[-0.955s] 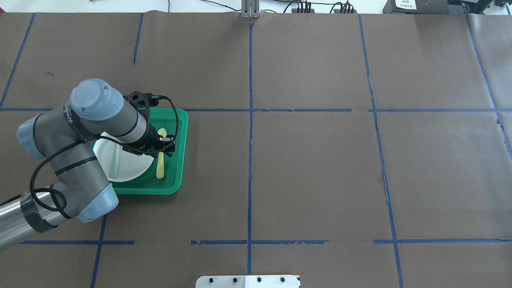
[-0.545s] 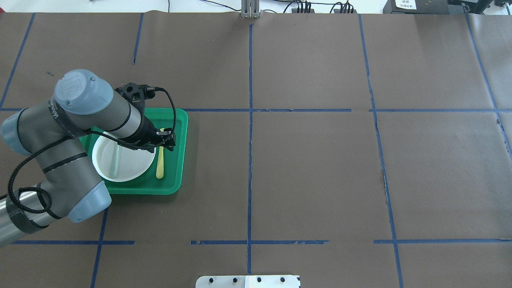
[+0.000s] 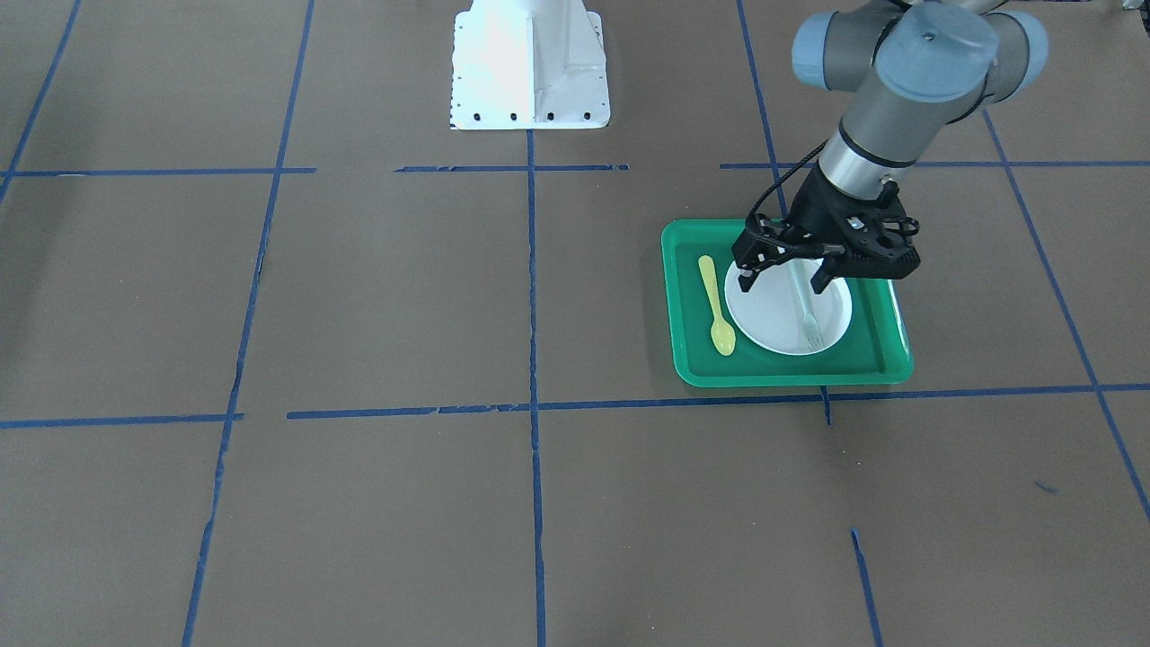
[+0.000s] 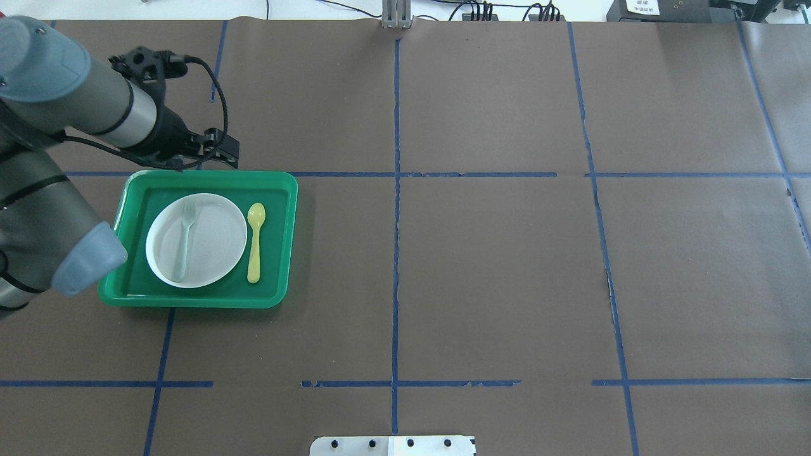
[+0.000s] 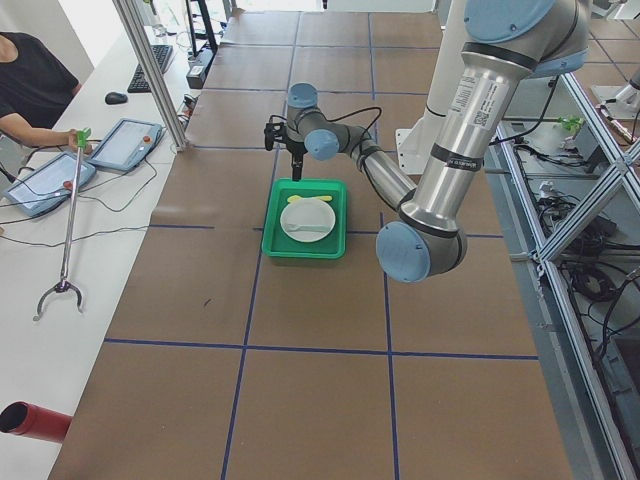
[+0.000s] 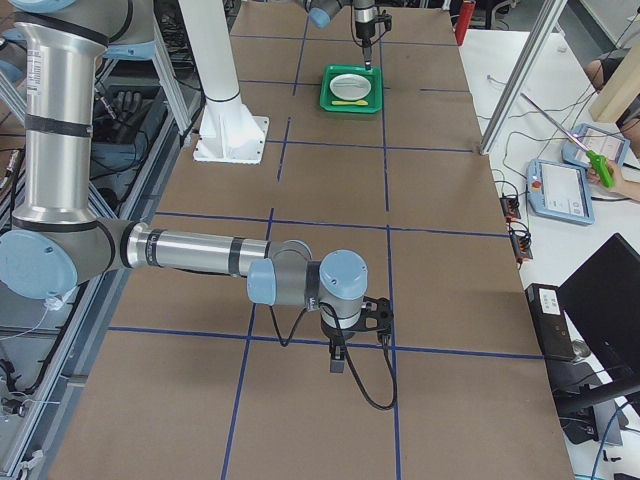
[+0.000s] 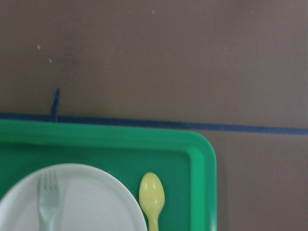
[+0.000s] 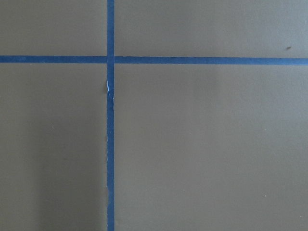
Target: Place spoon
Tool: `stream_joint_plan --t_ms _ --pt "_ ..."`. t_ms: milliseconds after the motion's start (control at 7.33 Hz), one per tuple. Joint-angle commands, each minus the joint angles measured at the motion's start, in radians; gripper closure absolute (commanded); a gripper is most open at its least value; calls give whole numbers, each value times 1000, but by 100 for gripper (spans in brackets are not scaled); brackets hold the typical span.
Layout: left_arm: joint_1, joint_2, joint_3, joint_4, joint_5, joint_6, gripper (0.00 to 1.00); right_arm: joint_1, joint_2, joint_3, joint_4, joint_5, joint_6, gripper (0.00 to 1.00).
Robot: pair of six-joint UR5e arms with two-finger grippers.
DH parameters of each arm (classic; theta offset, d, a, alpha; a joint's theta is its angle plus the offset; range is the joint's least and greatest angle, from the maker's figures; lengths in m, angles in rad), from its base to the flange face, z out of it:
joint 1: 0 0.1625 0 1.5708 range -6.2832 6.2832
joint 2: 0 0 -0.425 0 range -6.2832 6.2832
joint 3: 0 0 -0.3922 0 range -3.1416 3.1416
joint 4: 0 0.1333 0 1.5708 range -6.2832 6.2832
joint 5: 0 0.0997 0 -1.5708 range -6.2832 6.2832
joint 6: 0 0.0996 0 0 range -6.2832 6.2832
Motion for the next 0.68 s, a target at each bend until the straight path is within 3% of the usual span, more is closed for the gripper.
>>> stream_joint_plan --t_ms 0,273,409,545 --pt "-145 40 1 38 -10 311 0 0 0 0 0 0 0 0" --pt "-288 127 24 38 -92 558 0 0 0 0 0 0 0 0" --pt "-381 155 94 38 -115 702 0 0 0 0 2 0 0 0" --pt "-470 168 207 39 -198 888 0 0 0 0 2 0 0 0"
